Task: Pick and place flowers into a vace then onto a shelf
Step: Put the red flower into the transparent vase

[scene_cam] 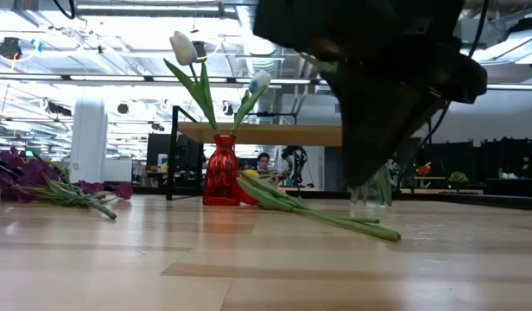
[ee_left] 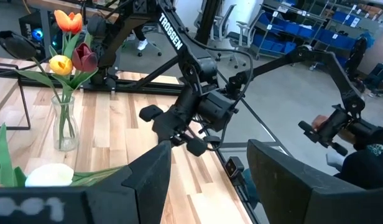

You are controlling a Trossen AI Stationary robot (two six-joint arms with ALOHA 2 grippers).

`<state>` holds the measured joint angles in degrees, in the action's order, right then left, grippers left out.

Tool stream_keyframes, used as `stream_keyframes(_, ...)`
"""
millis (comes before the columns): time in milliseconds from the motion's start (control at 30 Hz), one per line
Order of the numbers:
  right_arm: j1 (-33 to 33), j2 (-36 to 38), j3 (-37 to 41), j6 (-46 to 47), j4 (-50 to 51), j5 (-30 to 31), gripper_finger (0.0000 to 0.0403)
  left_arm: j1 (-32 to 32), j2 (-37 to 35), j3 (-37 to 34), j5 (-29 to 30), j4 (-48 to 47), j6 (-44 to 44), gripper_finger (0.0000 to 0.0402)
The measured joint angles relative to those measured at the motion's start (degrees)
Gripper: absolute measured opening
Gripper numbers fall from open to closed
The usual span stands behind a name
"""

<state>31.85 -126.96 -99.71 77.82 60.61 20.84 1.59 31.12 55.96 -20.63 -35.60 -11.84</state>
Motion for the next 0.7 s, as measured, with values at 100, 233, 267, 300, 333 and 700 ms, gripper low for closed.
stream_keyframes(100, -0.5, 0.0, 0.6, -0.3, 0.0, -0.7, 0.0038, 0.0, 0.0, 0.0, 0.0, 0.0, 0.0, 0.0201)
stream_keyframes(233, -1.2, 0.0, 0.7, -1.0, 0.1, -1.0, 0.0078, 0.0, 0.0, 0.0, 0.0, 0.0, 0.0, 0.0201)
stream_keyframes(267, -1.3, 0.0, 0.7, -1.5, 0.1, -1.0, 0.0085, 0.0, 0.0, 0.0, 0.0, 0.0, -0.1, 0.0201)
stream_keyframes(300, -1.4, 0.0, 0.7, -1.9, 0.2, -1.0, 0.0093, 0.0, 0.0, 0.0, 0.0, 0.0, -0.4, 0.0201)
stream_keyframes(333, -1.6, 0.0, 0.7, -2.5, 0.3, -1.1, 0.0099, 0.0, 0.0, 0.0, 0.0, 0.0, -0.7, 0.0201)
stream_keyframes(700, -2.8, 0.0, 0.7, -3.7, 2.0, -2.6, 0.0115, 0.0, 0.0, 0.0, 0.0, 0.0, -1.0, 0.0201)
